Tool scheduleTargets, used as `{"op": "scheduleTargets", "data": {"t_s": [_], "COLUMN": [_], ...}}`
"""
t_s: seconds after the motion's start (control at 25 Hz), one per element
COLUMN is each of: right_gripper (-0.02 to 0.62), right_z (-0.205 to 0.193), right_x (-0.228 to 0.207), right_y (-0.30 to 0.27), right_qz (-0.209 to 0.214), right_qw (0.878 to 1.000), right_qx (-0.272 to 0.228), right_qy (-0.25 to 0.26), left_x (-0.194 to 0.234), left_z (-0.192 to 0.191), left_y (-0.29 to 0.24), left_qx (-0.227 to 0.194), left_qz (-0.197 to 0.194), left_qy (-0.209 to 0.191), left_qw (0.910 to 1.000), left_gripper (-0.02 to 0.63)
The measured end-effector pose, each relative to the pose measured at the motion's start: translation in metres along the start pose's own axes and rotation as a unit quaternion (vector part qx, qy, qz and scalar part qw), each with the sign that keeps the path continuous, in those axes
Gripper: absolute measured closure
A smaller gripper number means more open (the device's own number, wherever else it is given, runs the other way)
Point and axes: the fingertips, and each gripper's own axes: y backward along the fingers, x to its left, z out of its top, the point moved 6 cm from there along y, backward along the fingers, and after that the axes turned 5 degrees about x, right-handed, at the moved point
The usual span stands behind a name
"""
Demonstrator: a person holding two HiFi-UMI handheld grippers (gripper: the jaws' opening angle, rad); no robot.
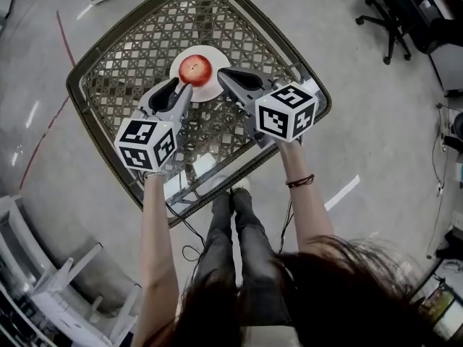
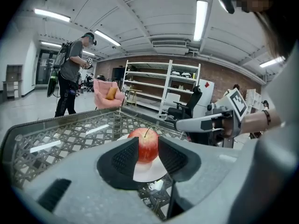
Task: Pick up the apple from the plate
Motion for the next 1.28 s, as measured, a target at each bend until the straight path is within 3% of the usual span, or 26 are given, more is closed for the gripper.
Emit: {"op": "scheduleTargets", "data": {"t_s": [0.52, 0.72, 1.28], "right_gripper": [0.586, 0.586, 0.586], "right_z": [-0.011, -0.012, -0.013], "right_x": [-0.013, -0.018, -0.025], "right_y": [-0.009, -0.009, -0.013], "right_qz": [-0.002, -0.003, -0.006], "right_qw": [1.0, 1.0, 1.0], "right_qx": [0.0, -0.002, -0.005], "right_qy": [-0.001, -0.001, -0.005], "left_x": [0.01, 0.012, 0.012], "left_z": [-0.011, -0.012, -0.004], "left_y": [-0.019, -0.026, -0.049], "left_qx": [0.005, -0.001, -0.001], "left_qz": [-0.001, -0.011, -0.034], "left_qy": [-0.014, -0.018, -0.076], "left_qw": [0.9999, 0.9998, 0.9965], "left_gripper": [0.367, 0.287, 0.204]}}
